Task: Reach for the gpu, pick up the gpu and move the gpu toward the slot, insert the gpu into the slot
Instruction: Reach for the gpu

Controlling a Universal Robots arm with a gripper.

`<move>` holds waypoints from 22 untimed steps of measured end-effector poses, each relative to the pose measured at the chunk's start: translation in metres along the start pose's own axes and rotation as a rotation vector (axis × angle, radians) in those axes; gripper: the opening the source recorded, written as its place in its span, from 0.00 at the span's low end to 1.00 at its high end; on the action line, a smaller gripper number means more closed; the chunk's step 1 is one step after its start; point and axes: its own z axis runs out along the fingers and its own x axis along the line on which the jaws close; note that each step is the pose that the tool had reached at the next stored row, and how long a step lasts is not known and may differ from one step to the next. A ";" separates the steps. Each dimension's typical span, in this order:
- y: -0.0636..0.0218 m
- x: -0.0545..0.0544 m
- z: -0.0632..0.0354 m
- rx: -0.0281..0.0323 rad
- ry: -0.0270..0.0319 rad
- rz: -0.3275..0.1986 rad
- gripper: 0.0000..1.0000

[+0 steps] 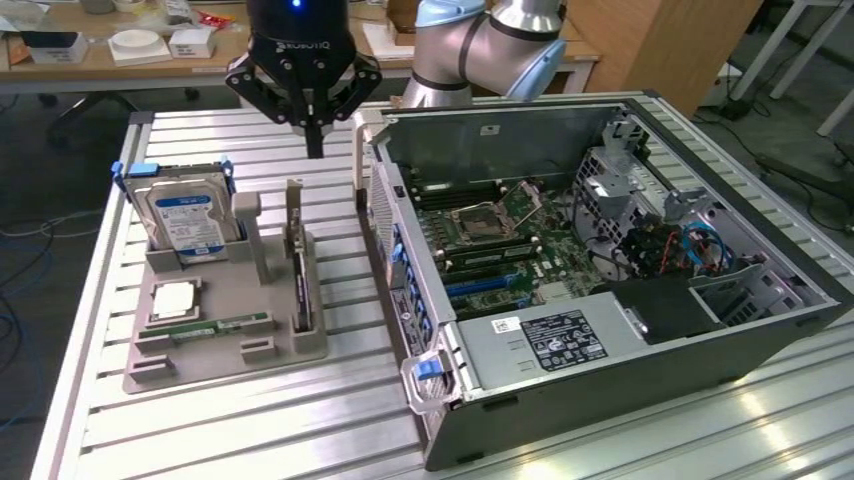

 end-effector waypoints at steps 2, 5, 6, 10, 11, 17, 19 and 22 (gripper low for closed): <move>-0.0002 0.002 0.0000 0.0000 0.0000 0.000 0.10; -0.0004 0.005 -0.0001 0.0000 0.0000 0.000 0.10; -0.0005 0.007 -0.0001 -0.0001 0.0000 0.000 0.10; -0.0010 0.013 -0.0003 0.0000 0.0008 0.000 0.10; -0.0010 0.014 -0.0003 0.0000 0.0014 0.000 0.10; -0.0014 0.019 -0.0005 0.0006 0.0076 0.000 0.10; -0.0016 0.021 -0.0005 0.0007 0.0094 0.000 0.10; -0.0018 0.024 -0.0006 0.0009 0.0118 0.001 0.10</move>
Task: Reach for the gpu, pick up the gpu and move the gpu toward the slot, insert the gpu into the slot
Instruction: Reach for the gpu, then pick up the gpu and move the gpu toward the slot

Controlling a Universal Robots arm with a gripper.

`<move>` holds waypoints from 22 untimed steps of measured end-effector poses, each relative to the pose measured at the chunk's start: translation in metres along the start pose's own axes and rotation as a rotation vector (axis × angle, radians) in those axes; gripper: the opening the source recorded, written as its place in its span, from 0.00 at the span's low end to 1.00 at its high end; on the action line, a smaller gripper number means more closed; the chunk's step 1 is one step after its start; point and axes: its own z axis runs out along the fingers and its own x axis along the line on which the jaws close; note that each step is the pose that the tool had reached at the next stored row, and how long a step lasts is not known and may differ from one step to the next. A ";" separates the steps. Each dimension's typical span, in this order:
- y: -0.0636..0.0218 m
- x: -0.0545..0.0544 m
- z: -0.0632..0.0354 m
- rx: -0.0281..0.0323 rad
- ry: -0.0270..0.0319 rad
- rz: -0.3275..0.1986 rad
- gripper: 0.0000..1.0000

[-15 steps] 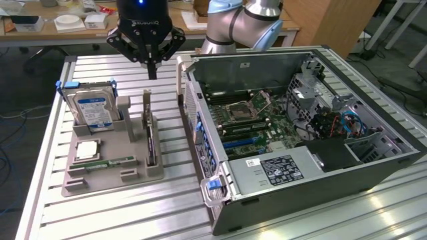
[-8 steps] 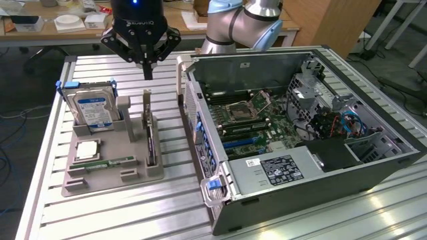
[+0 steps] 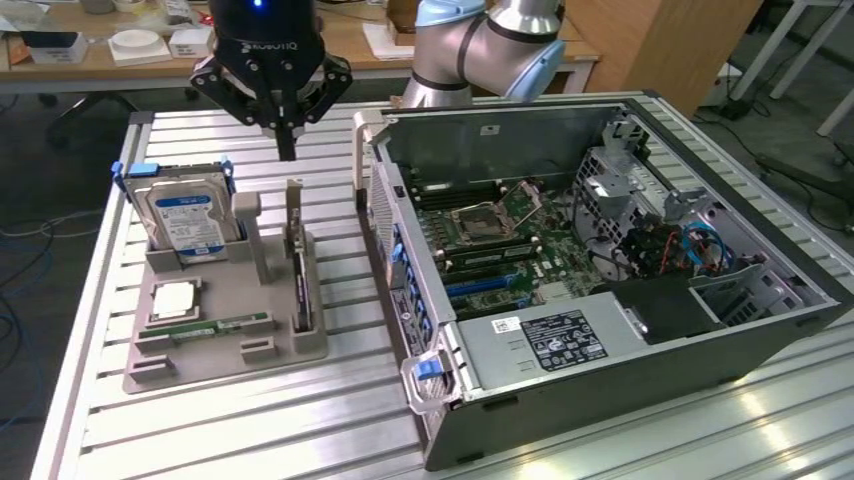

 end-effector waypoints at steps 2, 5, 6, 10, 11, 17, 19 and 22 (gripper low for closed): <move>-0.0002 0.003 0.0000 0.0001 0.0012 0.000 0.10; -0.0004 0.006 0.0000 0.0001 0.0018 0.000 0.10; -0.0004 0.006 0.0000 0.0001 0.0018 0.000 0.10; -0.0005 0.006 -0.0001 0.0001 0.0019 0.000 0.10; -0.0006 0.008 -0.0001 0.0002 0.0019 0.000 0.10; -0.0008 0.010 -0.0001 0.0001 0.0019 0.000 0.10; -0.0008 0.010 -0.0001 0.0001 0.0019 0.000 0.10; -0.0017 0.010 -0.0002 0.0001 0.0019 0.000 0.10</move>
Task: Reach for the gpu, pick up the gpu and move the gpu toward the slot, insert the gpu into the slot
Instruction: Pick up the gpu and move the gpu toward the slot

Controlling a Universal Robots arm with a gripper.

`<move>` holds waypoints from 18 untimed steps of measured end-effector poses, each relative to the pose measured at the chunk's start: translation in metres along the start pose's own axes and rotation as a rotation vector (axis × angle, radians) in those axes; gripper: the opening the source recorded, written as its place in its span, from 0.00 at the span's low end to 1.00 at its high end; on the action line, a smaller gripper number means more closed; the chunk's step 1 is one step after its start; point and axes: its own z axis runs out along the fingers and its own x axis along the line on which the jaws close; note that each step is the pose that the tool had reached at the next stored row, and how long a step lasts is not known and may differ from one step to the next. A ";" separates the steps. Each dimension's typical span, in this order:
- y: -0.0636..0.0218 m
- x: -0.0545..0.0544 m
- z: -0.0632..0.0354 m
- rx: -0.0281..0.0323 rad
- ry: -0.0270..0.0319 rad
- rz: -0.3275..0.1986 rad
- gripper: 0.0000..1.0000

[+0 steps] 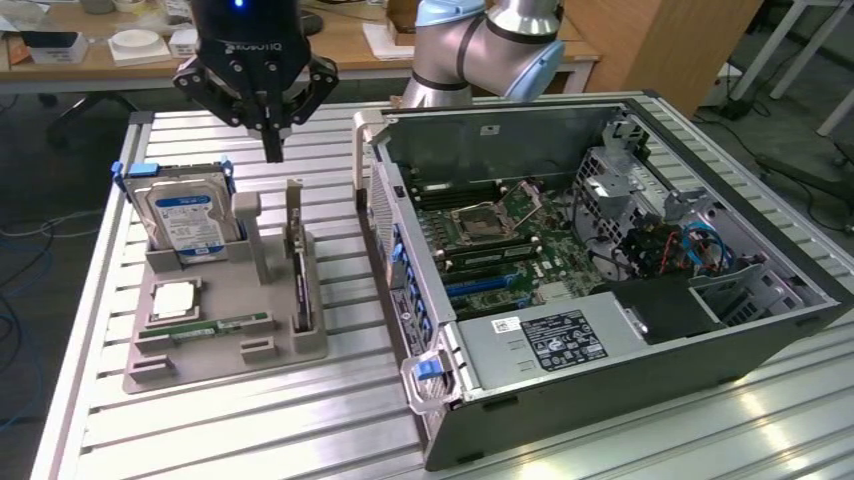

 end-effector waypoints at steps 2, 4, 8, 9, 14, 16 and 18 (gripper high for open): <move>-0.0022 0.000 -0.0001 0.0000 0.0000 0.000 0.10; -0.0045 0.000 -0.0002 0.0000 0.0000 0.000 0.11; -0.0085 -0.001 -0.0004 0.0000 0.0000 0.000 0.29; -0.0095 -0.001 -0.0004 0.0000 0.0000 0.000 0.29; -0.0142 -0.001 -0.0005 0.0000 -0.0003 0.000 0.47; -0.0152 -0.001 -0.0005 -0.0001 -0.0009 -0.001 0.53; -0.0155 -0.001 -0.0004 -0.0002 -0.0010 -0.002 0.59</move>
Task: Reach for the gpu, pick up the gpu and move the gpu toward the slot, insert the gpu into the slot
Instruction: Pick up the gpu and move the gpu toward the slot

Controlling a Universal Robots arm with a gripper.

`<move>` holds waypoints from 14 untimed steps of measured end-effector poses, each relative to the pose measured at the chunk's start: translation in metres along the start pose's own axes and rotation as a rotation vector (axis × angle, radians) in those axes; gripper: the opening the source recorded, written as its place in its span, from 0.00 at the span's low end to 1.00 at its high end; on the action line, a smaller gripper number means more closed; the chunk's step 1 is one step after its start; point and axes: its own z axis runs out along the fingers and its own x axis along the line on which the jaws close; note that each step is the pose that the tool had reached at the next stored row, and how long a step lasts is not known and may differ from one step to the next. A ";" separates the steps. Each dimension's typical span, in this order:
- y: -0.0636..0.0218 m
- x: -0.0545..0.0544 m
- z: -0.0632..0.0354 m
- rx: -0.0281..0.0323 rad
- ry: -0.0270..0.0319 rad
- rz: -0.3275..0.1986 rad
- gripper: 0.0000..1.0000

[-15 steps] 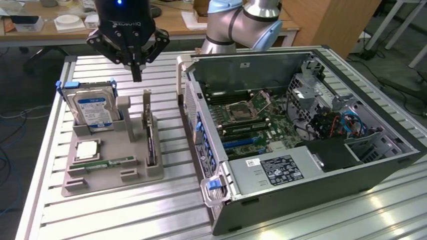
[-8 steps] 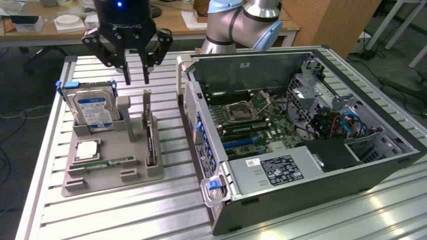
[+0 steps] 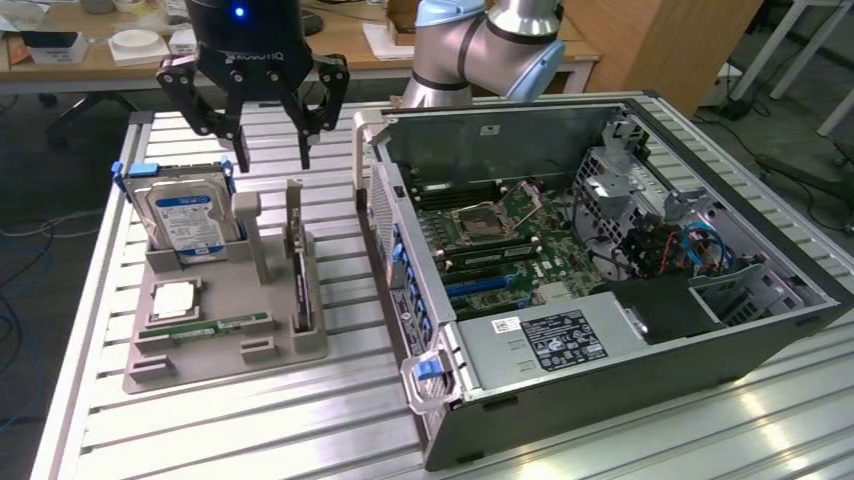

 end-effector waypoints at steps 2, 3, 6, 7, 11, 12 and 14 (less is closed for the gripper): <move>0.0000 0.000 0.0001 -0.0001 0.0011 -0.022 0.59; -0.0001 0.000 0.0004 -0.0003 0.0017 -0.040 0.59; -0.0001 0.000 0.0014 -0.0010 0.0042 -0.095 0.59; -0.0002 0.000 0.0019 -0.0012 0.0050 -0.113 0.59; -0.0003 -0.001 0.0062 -0.0014 0.0055 -0.126 0.59; -0.0005 -0.001 0.0075 -0.0014 0.0054 -0.126 0.59; -0.0006 -0.001 0.0097 -0.0013 0.0057 -0.126 0.59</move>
